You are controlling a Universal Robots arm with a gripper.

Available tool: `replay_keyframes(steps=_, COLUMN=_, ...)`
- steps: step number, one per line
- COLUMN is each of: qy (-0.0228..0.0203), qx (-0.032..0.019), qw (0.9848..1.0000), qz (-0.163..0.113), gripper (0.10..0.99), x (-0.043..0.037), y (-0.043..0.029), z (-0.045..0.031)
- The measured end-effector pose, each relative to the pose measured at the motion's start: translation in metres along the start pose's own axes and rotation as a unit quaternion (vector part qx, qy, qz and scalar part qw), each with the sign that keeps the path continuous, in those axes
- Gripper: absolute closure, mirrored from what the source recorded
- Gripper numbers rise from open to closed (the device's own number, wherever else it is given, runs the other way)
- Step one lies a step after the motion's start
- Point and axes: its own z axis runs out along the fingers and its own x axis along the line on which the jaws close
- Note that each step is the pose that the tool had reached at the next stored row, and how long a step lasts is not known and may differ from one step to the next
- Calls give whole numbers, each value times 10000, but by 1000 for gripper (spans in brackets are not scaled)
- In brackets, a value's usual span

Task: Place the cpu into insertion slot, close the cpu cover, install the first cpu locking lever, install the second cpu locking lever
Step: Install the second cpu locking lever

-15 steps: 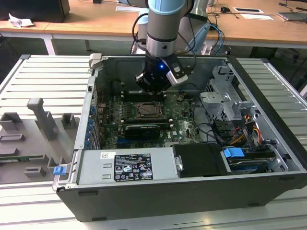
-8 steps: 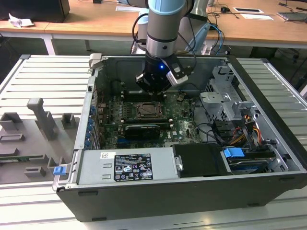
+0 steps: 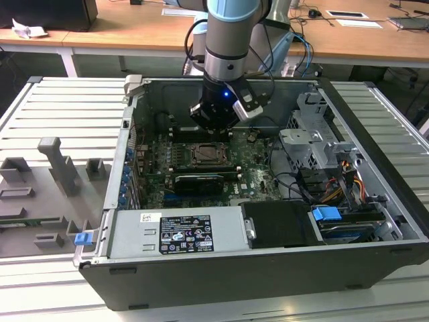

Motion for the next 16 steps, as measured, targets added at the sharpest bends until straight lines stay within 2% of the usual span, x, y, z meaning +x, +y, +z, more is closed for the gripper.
replay_keyframes(steps=16, qy=0, qx=-1, qw=10000, qz=0, gripper=980, x=4, y=-43, z=-2)
